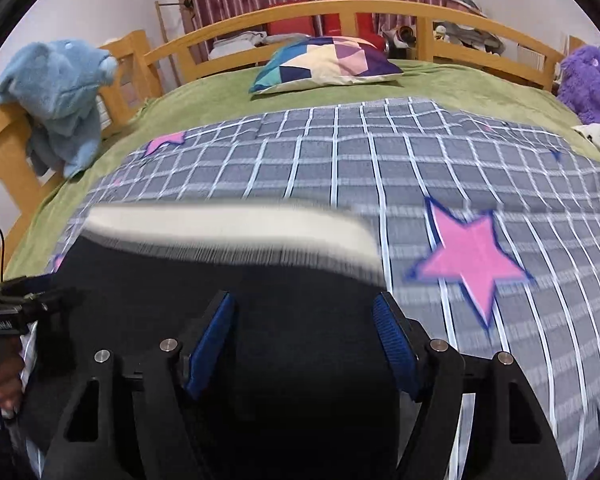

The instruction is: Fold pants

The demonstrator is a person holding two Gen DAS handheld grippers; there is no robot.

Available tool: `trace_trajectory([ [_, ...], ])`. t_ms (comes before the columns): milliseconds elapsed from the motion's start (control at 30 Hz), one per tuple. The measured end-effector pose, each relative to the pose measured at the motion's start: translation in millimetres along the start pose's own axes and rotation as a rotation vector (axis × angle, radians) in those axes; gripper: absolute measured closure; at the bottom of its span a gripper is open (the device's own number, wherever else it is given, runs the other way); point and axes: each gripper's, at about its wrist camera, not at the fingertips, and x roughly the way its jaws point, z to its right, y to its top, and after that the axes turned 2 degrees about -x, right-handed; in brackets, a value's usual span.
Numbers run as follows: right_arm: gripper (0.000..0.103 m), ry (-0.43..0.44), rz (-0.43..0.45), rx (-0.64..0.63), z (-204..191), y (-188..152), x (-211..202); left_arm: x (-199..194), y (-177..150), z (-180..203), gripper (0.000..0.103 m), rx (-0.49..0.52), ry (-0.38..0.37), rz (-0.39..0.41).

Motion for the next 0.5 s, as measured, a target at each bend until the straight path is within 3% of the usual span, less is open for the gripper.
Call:
trace_trajectory([
  [133, 0.033, -0.033, 0.030, -0.025, -8.5, -58.0, -43.0, -25.7, -68.3, -1.4, 0.012, 0.007, 0.011, 0.019],
  [233, 0.033, -0.009, 0.020, 0.029, -7.2, -95.2, -60.8, -37.8, -105.3, -3.4, 0.011, -0.051, -0.024, 0.044],
  [400, 0.032, -0.028, -0.004, 0.063, -11.5, -120.4, -81.0, -53.1, -123.8, 14.5, 0.014, -0.016, 0.066, 0.088],
  [500, 0.039, -0.017, -0.024, 0.093, -13.1, -128.0, -93.8, -73.9, -124.9, 28.5, 0.016, -0.008, 0.097, 0.091],
])
